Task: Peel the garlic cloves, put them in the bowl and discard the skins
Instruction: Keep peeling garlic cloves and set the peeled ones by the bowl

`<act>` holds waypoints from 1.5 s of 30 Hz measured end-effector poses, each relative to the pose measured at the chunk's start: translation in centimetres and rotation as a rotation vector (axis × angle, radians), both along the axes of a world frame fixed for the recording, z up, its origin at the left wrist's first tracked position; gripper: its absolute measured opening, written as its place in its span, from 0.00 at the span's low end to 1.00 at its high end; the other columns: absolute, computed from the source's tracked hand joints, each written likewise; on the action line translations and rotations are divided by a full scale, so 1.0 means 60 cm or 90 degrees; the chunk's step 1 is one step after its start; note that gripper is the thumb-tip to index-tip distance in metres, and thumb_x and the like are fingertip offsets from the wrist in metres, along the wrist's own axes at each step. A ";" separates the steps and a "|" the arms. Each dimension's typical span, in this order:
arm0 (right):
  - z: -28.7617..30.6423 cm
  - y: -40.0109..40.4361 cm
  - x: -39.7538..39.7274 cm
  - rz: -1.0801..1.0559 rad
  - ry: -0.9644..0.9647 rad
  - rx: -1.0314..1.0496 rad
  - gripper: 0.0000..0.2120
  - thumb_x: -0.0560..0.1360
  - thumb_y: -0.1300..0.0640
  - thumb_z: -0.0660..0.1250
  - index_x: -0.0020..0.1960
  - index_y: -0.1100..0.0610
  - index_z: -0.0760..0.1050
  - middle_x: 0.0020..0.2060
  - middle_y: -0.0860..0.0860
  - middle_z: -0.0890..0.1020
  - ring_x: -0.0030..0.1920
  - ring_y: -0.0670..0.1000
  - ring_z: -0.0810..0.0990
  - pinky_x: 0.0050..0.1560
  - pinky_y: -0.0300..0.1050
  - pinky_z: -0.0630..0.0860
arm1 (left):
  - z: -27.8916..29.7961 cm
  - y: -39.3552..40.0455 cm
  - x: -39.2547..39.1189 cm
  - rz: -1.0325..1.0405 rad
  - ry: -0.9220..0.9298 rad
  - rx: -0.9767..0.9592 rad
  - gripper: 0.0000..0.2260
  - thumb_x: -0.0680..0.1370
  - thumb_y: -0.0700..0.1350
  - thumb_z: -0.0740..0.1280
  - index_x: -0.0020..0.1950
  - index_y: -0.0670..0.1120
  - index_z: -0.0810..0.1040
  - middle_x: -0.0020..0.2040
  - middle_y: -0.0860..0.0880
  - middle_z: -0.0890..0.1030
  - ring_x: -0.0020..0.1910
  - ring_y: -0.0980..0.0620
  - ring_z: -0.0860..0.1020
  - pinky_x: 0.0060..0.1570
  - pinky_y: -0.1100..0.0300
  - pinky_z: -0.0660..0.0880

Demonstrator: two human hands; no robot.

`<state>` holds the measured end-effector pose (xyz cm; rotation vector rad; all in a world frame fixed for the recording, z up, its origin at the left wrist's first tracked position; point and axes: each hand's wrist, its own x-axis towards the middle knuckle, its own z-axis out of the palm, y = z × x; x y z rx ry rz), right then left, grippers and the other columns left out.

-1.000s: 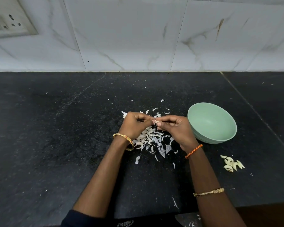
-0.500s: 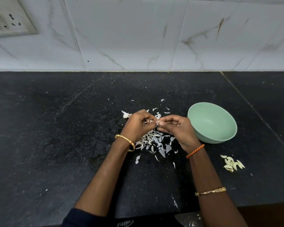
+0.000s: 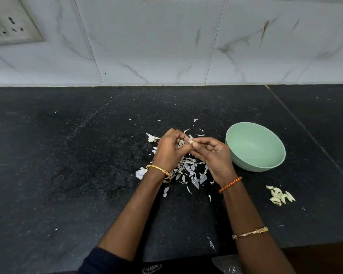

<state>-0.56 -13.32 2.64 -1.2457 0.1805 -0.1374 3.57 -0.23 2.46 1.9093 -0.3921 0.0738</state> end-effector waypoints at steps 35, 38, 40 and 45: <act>0.008 -0.015 0.002 0.046 0.044 0.086 0.06 0.74 0.69 0.65 0.48 0.62 0.79 0.38 0.52 0.84 0.38 0.45 0.82 0.42 0.37 0.80 | 0.010 0.018 -0.001 -0.020 0.003 -0.098 0.06 0.71 0.43 0.74 0.43 0.54 0.83 0.44 0.54 0.76 0.28 0.59 0.65 0.28 0.67 0.65; 0.008 -0.018 0.001 0.063 0.062 0.096 0.07 0.75 0.69 0.64 0.49 0.63 0.78 0.38 0.52 0.85 0.37 0.45 0.82 0.41 0.36 0.80 | 0.014 0.018 -0.003 -0.024 -0.004 -0.085 0.06 0.71 0.43 0.75 0.43 0.55 0.82 0.45 0.54 0.73 0.27 0.60 0.63 0.28 0.68 0.64; 0.009 -0.021 0.002 0.075 0.075 0.100 0.07 0.75 0.70 0.63 0.50 0.64 0.78 0.38 0.52 0.85 0.37 0.45 0.82 0.41 0.37 0.80 | 0.015 0.020 -0.004 -0.018 -0.024 -0.069 0.07 0.71 0.45 0.75 0.42 0.57 0.82 0.47 0.54 0.70 0.29 0.60 0.64 0.28 0.67 0.65; 0.010 -0.025 0.005 0.104 0.129 0.126 0.07 0.76 0.69 0.63 0.51 0.65 0.78 0.36 0.53 0.83 0.37 0.45 0.81 0.40 0.36 0.80 | 0.012 0.024 -0.002 -0.016 -0.100 0.034 0.04 0.72 0.46 0.74 0.42 0.53 0.80 0.55 0.50 0.63 0.32 0.60 0.66 0.33 0.65 0.70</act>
